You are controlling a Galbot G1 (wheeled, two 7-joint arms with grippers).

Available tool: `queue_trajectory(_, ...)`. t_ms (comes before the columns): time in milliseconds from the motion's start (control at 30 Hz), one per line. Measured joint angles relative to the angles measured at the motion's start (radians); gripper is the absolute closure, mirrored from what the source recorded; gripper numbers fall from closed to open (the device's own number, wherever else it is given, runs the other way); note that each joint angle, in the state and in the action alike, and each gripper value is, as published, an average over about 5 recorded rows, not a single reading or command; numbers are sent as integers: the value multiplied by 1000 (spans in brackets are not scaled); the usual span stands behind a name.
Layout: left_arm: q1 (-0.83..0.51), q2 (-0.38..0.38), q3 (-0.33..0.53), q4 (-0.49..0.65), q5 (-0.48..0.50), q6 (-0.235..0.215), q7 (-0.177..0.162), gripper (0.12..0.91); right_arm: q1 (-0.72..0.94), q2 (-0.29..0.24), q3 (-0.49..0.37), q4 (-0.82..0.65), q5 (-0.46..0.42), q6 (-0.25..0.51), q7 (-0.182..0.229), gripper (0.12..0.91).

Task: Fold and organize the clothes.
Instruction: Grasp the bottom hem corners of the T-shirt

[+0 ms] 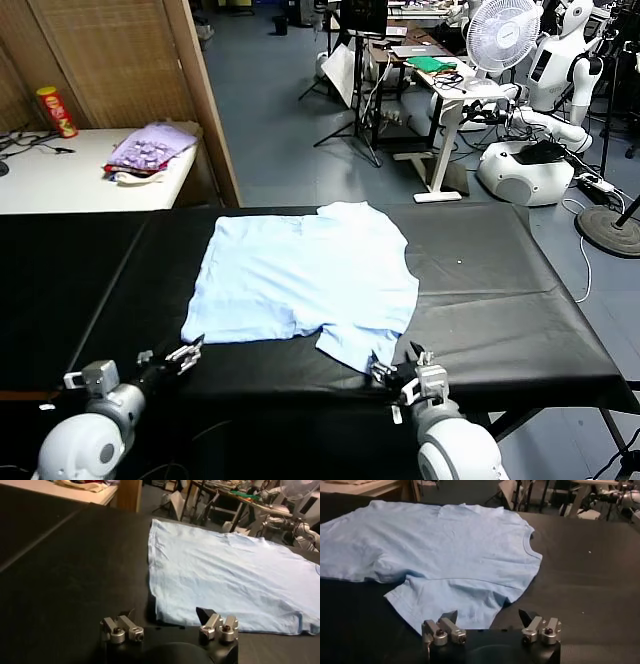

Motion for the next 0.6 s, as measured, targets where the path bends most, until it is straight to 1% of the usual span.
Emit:
queue_trajectory(67, -3, -2, 1, 2, 6, 6, 3, 232, 0, 3, -1, -3, -4, 0, 0, 343)
queue_trajectory(133, -8, -6, 3, 7, 15, 13, 4, 232, -1, 9, -4, -10, -12, 1, 0, 450)
queue_trajectory(200, -11, -9, 7, 14, 16, 8, 2, 238, -3, 14, -6, -17, -20, 3, 0, 550)
queue_trajectory(267, -12, -13, 12, 22, 16, -2, 2, 279, -6, 19, -6, -21, -25, 6, 0, 650)
queue_trajectory(300, -12, -14, 14, 26, 17, -7, 4, 317, -9, 21, -7, -22, -27, 8, 1, 700)
queue_trajectory(367, -13, -18, 19, 34, 20, -16, 9, 420, -15, 25, -6, -21, -29, 12, 2, 808)
queue_trajectory(400, -14, -20, 22, 38, 24, -19, 11, 470, -19, 26, -5, -18, -30, 12, 4, 849)
queue_trajectory(433, -16, -22, 24, 42, 28, -22, 12, 537, -25, 27, -3, -13, -32, 10, 4, 873)
queue_trajectory(467, -18, -25, 26, 46, 32, -25, 13, 587, -31, 28, 1, -6, -35, 8, 5, 897)
queue_trajectory(500, -19, -28, 28, 49, 34, -27, 15, 637, -40, 30, 5, 3, -39, 6, 5, 904)
queue_trajectory(533, -20, -31, 29, 50, 36, -29, 16, 704, -50, 31, 10, 15, -44, 3, 6, 904)
queue_trajectory(600, -16, -37, 30, 46, 37, -33, 21, 803, -78, 34, 20, 47, -53, 0, 6, 904)
